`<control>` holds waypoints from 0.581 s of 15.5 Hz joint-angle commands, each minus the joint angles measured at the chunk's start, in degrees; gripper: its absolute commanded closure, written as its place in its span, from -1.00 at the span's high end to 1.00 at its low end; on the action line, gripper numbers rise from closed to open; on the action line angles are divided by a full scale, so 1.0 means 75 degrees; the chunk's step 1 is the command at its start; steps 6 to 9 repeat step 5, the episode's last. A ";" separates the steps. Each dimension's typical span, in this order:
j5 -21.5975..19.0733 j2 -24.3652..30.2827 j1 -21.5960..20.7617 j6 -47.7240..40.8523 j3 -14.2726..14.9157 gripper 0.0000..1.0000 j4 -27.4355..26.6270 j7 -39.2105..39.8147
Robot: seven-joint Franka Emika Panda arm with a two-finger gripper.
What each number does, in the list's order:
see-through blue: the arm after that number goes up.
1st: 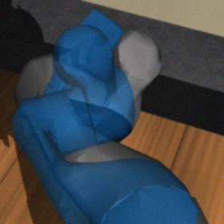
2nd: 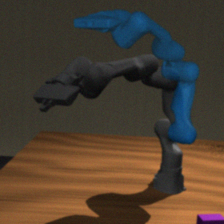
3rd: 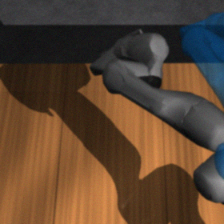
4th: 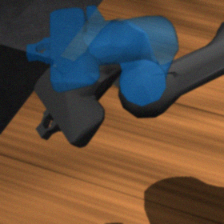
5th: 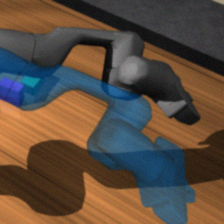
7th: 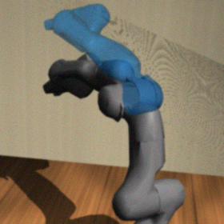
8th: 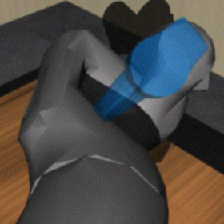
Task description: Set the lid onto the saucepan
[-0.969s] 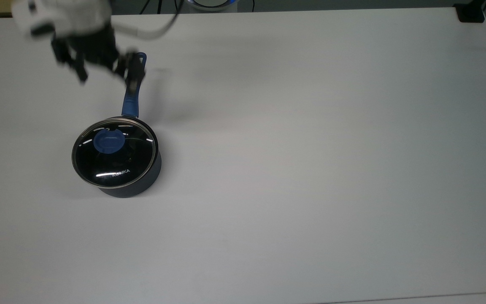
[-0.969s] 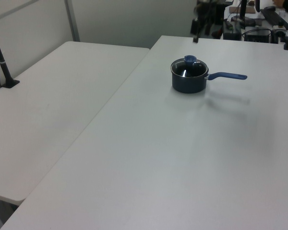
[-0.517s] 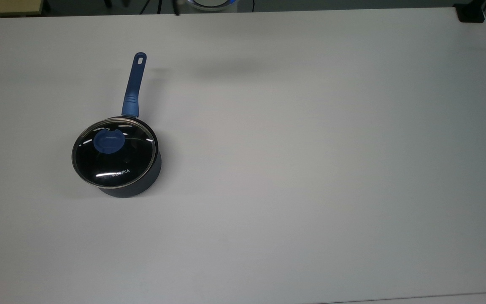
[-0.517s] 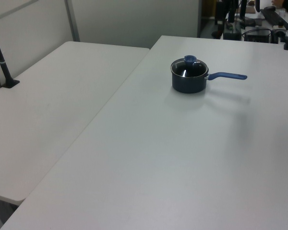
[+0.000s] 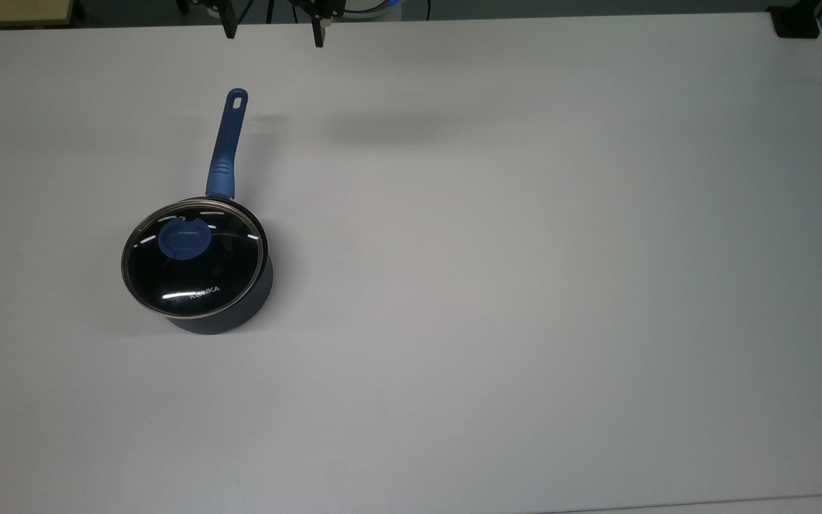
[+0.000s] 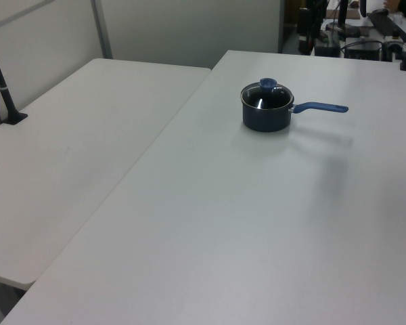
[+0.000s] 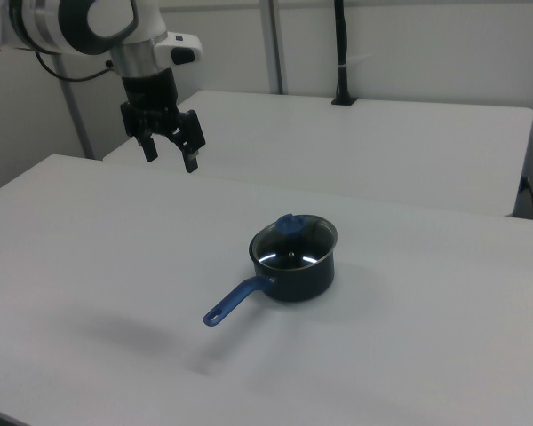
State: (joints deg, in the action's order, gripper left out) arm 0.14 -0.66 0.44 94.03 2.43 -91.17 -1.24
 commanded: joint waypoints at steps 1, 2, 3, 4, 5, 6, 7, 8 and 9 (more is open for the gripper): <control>0.0016 0.0146 -0.0118 0.0364 0.0156 1.00 -0.0184 0.0364; 0.0016 0.0146 -0.0106 0.0446 0.0156 1.00 -0.0184 0.0364; 0.0016 0.0146 -0.0106 0.0447 0.0156 1.00 -0.0184 0.0364; 0.0016 0.0146 -0.0106 0.0447 0.0156 1.00 -0.0184 0.0364; 0.0016 0.0146 -0.0106 0.0447 0.0156 1.00 -0.0184 0.0341; 0.0016 0.0146 -0.0106 0.0447 0.0156 1.00 -0.0184 0.0341; 0.0016 0.0146 -0.0106 0.0447 0.0156 1.00 -0.0184 0.0341; 0.0016 0.0146 -0.0106 0.0447 0.0156 1.00 -0.0184 0.0341; 0.0016 0.0146 -0.0106 0.0447 0.0156 1.00 -0.0184 0.0341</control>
